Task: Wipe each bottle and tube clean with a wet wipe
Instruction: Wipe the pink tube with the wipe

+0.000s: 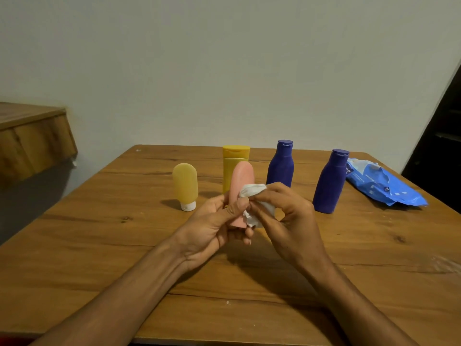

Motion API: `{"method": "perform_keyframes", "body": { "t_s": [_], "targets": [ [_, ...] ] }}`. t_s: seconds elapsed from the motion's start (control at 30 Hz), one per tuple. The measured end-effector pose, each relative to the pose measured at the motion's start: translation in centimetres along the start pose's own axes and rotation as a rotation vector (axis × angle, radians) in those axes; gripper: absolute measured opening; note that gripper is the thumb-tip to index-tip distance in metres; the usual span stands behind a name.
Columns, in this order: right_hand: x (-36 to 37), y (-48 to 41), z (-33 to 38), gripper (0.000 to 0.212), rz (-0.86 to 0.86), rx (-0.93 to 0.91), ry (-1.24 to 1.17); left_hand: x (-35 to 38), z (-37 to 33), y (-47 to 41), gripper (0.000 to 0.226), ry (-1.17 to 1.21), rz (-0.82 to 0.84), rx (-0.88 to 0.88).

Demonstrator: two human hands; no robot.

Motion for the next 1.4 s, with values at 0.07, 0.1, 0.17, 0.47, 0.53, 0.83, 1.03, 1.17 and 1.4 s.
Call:
{"method": "perform_keyframes", "body": {
  "t_s": [0.07, 0.1, 0.17, 0.47, 0.53, 0.83, 1.03, 1.17, 1.4],
  "targets": [
    [-0.1, -0.1, 0.0, 0.022, -0.001, -0.003, 0.0, 0.0, 0.1, 0.1, 0.074, -0.023, 0.014, -0.017],
    [-0.2, 0.0, 0.0, 0.021, -0.014, -0.001, 0.015, 0.1, 0.2, 0.2, 0.071, -0.048, 0.025, -0.031],
    [-0.6, 0.0, -0.1, 0.019, -0.06, 0.01, 0.061, 0.4, 0.4, 0.5, 0.07, -0.119, 0.036, -0.066],
    [-0.8, 0.1, 0.3, 0.022, -0.064, -0.044, 0.112, 0.9, 0.8, 0.4, 0.046, -0.313, -0.075, -0.068],
    [-0.5, -0.1, 0.3, 0.019, -0.013, -0.044, 0.06, 0.7, 0.7, 0.4, 0.046, -0.282, -0.089, -0.064],
    [-1.4, 0.1, -0.3, 0.022, -0.188, 0.084, 0.129, 1.0, 0.6, 0.4, 0.071, -0.166, 0.028, -0.024],
    [-1.1, -0.1, -0.4, 0.016, -0.163, 0.14, 0.015, 0.8, 0.1, 0.4, 0.079, 0.072, 0.071, 0.039],
    [-0.5, 0.2, -0.9, 0.017, -0.051, 0.095, 0.093, 0.2, -0.3, 0.2, 0.089, 0.142, 0.047, 0.038],
    [0.3, 0.1, -0.4, 0.021, 0.047, 0.048, 0.039, -0.5, -0.6, 0.5, 0.05, 0.139, -0.081, 0.024]
  ]
}}
Point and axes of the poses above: each hand's wrist, its own y-axis away from the middle knuckle, its own x-axis out of the palm, z = x × y, the point moved 6 cm from there along -y, towards the middle knuckle, and after that the axes turned 15 degrees about -x, right-handed, at the moved point
